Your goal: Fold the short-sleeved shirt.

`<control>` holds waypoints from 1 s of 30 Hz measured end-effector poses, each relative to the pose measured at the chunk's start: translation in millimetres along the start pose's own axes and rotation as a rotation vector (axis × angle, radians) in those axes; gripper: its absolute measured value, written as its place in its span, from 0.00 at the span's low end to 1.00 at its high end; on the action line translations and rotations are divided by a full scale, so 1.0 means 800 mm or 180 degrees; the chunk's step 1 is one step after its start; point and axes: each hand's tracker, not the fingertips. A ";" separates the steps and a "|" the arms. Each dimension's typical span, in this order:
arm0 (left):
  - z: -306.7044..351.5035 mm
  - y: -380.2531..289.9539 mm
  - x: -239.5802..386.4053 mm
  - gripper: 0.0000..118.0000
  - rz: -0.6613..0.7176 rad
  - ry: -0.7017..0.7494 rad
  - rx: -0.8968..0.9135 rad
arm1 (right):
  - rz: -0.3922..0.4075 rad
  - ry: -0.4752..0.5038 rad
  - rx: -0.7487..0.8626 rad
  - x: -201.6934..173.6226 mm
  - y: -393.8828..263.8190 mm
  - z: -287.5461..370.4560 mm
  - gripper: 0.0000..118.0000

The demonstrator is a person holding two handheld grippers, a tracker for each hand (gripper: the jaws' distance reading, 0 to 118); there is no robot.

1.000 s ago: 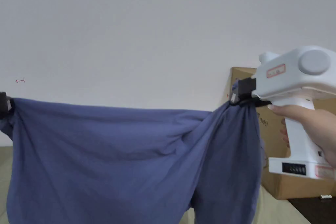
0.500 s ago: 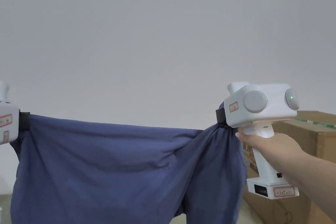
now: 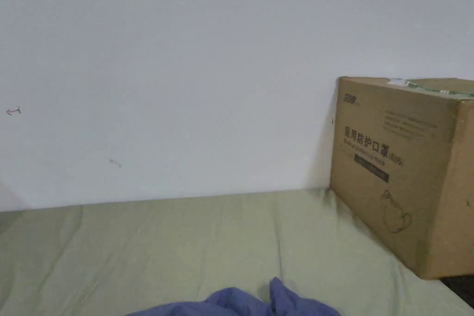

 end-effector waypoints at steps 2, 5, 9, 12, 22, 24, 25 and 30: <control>0.025 -0.031 0.005 0.05 -0.0010 -0.0025 -0.0023 | -0.0025 0.0134 0.0011 -0.006 -0.040 0.022 0.10; 0.066 -0.056 0.005 0.05 0.0062 -0.0086 -0.0110 | -0.0013 0.0131 0.0001 -0.009 -0.081 0.062 0.10; 0.123 -0.065 -0.005 0.05 0.0142 -0.0116 -0.0195 | -0.0106 0.0515 -0.0168 0.000 -0.117 0.121 0.10; 0.138 -0.061 -0.015 0.05 0.0186 -0.0077 -0.0224 | -0.0264 0.0496 -0.0242 0.007 -0.133 0.142 0.10; 0.021 -0.075 -0.040 0.05 0.1326 -0.0683 -0.0934 | -0.1322 0.0361 -0.0448 0.025 -0.136 0.087 0.10; 0.021 -0.081 -0.031 0.06 0.1097 -0.0725 -0.0740 | -0.1267 0.0289 -0.0496 0.021 -0.136 0.086 0.11; 0.021 -0.083 -0.028 0.08 0.0989 -0.0723 -0.0678 | -0.1217 0.0301 -0.0407 0.017 -0.137 0.088 0.19; 0.033 -0.088 -0.009 1.00 0.0963 -0.0926 -0.0419 | -0.1399 0.0645 -0.0012 0.007 -0.138 0.102 1.00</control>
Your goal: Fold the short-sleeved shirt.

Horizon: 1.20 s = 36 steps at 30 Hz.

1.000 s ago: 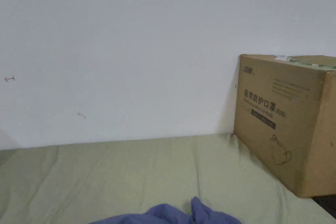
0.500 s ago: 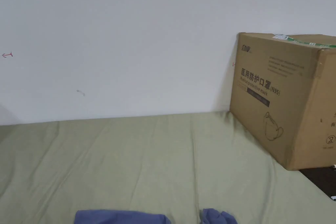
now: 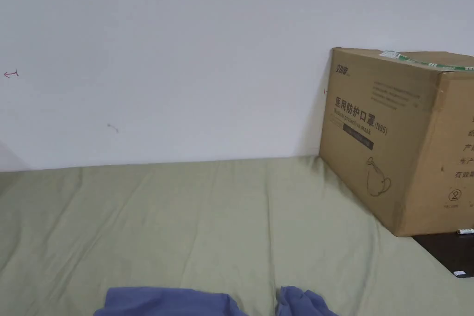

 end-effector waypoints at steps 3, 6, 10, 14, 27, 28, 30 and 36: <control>0.029 -0.004 0.044 0.94 -0.0418 0.0064 0.0482 | -0.0053 0.0038 0.0610 -0.017 -0.001 0.037 1.00; 0.070 -0.006 0.091 0.95 -0.0856 -0.0119 0.0996 | 0.0101 0.0260 0.1099 -0.044 0.012 0.085 1.00; 0.134 -0.035 0.147 0.97 -0.1499 -0.0244 0.2201 | 0.0576 0.0487 0.2405 -0.102 -0.001 0.153 1.00; 0.148 -0.092 0.198 0.98 -0.1902 0.0605 0.3317 | 0.1042 -0.0465 0.3448 -0.176 -0.033 0.174 0.99; 0.086 0.025 0.189 0.00 -0.2064 0.1121 0.2940 | 0.1117 -0.0149 0.3299 -0.167 0.011 0.124 0.01; 0.074 0.057 0.182 0.00 -0.2078 0.1124 0.2754 | 0.1041 -0.0161 0.3245 -0.160 0.014 0.120 0.01; 0.038 0.139 0.160 0.00 -0.1972 0.1040 0.2044 | 0.0983 -0.0102 0.3052 -0.147 0.027 0.106 0.01; -0.112 0.309 0.073 0.00 -0.1427 0.0950 0.0538 | 0.0783 -0.0006 0.2564 -0.116 0.046 0.063 0.01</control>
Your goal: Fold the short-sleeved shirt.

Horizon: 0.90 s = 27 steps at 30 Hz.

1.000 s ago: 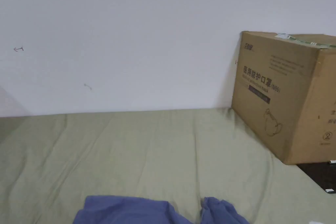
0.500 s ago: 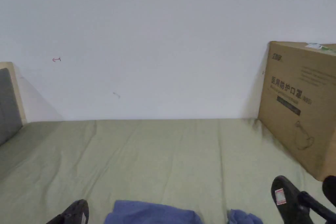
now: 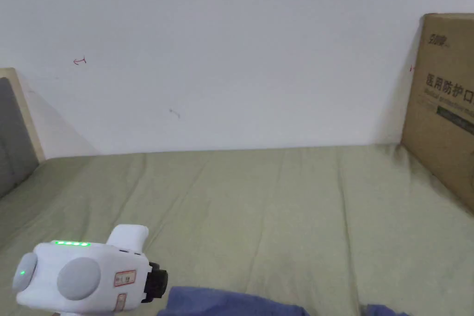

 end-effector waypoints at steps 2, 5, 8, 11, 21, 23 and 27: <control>-0.048 0.009 -0.014 0.27 -0.0080 0.0106 -0.0112 | 0.0046 -0.0043 -0.0111 0.005 -0.005 -0.010 0.01; -0.100 0.007 -0.024 0.84 0.0064 0.0240 -0.0123 | 0.0102 -0.0021 -0.0192 0.010 -0.011 -0.020 0.01; -0.134 0.003 -0.023 0.86 0.0031 0.0172 -0.0179 | 0.0117 -0.0041 -0.0277 0.015 -0.016 -0.029 0.01; -0.171 -0.009 -0.014 0.87 -0.0324 0.0371 -0.0502 | 0.0092 -0.0017 -0.0361 0.019 -0.020 -0.036 0.01; -0.173 -0.018 0.009 0.70 -0.0254 0.0504 -0.0433 | 0.0023 0.0028 -0.0523 0.024 -0.032 -0.047 0.01; -0.154 -0.028 0.025 0.33 -0.0581 0.0503 -0.0244 | -0.0091 0.0012 -0.0545 0.034 -0.032 -0.047 0.01; -0.126 -0.049 0.052 0.02 -0.0863 0.0471 -0.0218 | -0.0379 -0.0126 -0.0492 0.074 -0.026 -0.053 0.01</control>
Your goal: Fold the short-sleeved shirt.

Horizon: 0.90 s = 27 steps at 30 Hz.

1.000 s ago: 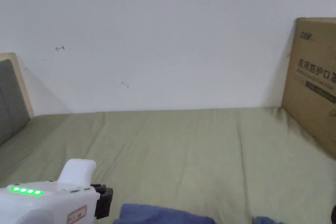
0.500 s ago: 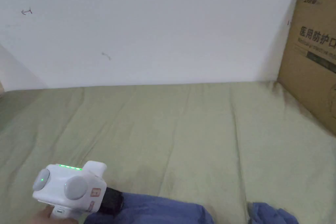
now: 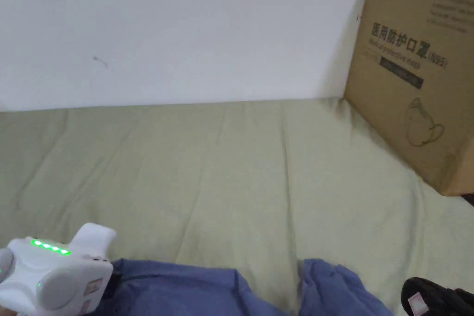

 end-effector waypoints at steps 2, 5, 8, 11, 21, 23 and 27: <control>0.013 -0.005 0.004 0.02 -0.0002 -0.0105 -0.0029 | -0.0068 -0.0114 -0.0148 0.028 0.009 -0.021 0.01; 0.045 -0.013 -0.003 0.02 0.0024 -0.0014 0.0097 | -0.0124 -0.0163 -0.0991 0.073 0.027 -0.086 0.01; 0.088 -0.021 -0.016 0.02 0.0121 0.0118 0.0286 | -0.0089 -0.0163 -0.1656 0.106 0.025 -0.144 0.27; 0.124 -0.030 -0.031 0.02 0.0216 0.0098 0.0392 | 0.0245 -0.0438 -0.2110 0.118 0.014 -0.189 1.00; 0.167 -0.054 -0.066 0.02 0.0479 0.0172 0.0401 | 0.0304 -0.0989 -0.2878 0.100 -0.039 -0.261 0.90; 0.173 -0.062 -0.068 0.02 0.0514 0.0144 0.0344 | 0.0357 -0.1065 -0.2818 0.094 -0.045 -0.260 0.87; 0.189 -0.073 -0.071 0.02 0.0518 0.0092 0.0274 | 0.0383 -0.0926 -0.2761 0.084 -0.033 -0.246 0.65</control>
